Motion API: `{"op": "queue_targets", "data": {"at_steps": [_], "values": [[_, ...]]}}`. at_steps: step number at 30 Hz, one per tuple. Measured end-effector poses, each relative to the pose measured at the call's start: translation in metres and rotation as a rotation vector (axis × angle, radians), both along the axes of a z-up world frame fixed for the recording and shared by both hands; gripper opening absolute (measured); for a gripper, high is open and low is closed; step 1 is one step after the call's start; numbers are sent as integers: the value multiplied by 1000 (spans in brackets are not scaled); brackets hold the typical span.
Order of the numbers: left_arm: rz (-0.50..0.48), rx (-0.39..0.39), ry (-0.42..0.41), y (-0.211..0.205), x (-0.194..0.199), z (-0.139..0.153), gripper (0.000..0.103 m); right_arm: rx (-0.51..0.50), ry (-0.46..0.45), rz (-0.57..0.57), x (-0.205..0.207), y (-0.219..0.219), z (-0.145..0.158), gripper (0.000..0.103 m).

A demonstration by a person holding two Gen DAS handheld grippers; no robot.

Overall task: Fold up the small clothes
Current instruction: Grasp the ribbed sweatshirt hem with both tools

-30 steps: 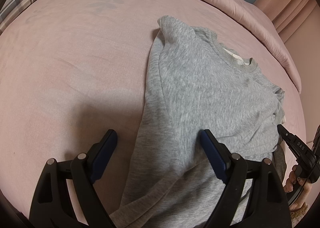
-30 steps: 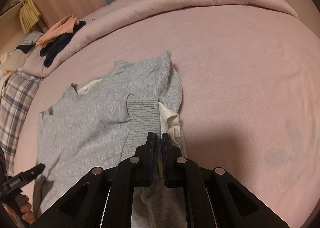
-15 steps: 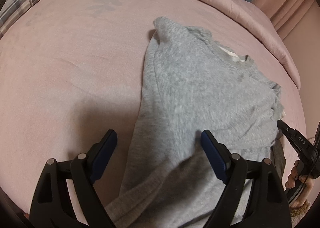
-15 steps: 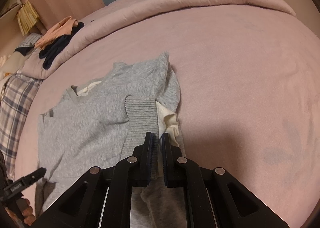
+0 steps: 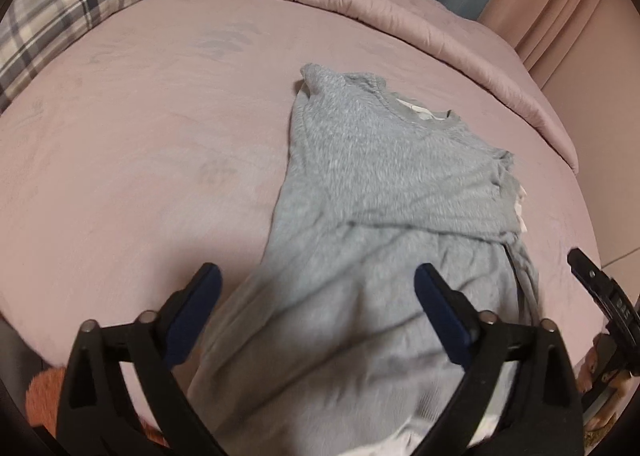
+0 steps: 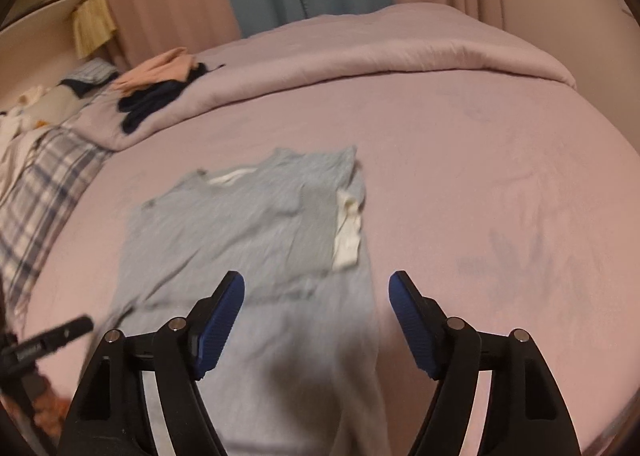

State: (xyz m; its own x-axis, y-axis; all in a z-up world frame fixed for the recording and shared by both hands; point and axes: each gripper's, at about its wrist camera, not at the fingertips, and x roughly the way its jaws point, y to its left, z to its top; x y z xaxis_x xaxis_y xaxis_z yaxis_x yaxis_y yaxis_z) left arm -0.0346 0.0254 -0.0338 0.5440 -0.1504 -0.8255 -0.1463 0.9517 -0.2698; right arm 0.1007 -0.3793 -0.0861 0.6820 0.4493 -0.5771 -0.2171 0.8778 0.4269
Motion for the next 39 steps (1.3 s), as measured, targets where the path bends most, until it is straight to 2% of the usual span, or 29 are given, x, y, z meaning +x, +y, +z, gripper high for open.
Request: {"op": "queue_targets", "data": {"at_steps": [4,13,21,27,32,38,39], "values": [[-2,1,2,6,-27,-2,98,70,12,29,-31,-12,-8,74],[-8,-81,51,15,-64,-30,97,131,77,5,-80,-26,-36,74],[2,-97,86,21,-80,-52,93,149,143,-12,-99,-31,-60,74],[59,-108,92,42,-93,-60,91,163,180,0,-109,-30,-76,74],[36,-167,101,44,-97,-63,84,174,208,33,-113,-22,-86,74],[-10,-170,85,34,-104,-68,77,184,216,58,-118,-15,-97,74],[-18,-171,86,32,-104,-68,70,178,205,59,-120,-14,-97,74]]}}
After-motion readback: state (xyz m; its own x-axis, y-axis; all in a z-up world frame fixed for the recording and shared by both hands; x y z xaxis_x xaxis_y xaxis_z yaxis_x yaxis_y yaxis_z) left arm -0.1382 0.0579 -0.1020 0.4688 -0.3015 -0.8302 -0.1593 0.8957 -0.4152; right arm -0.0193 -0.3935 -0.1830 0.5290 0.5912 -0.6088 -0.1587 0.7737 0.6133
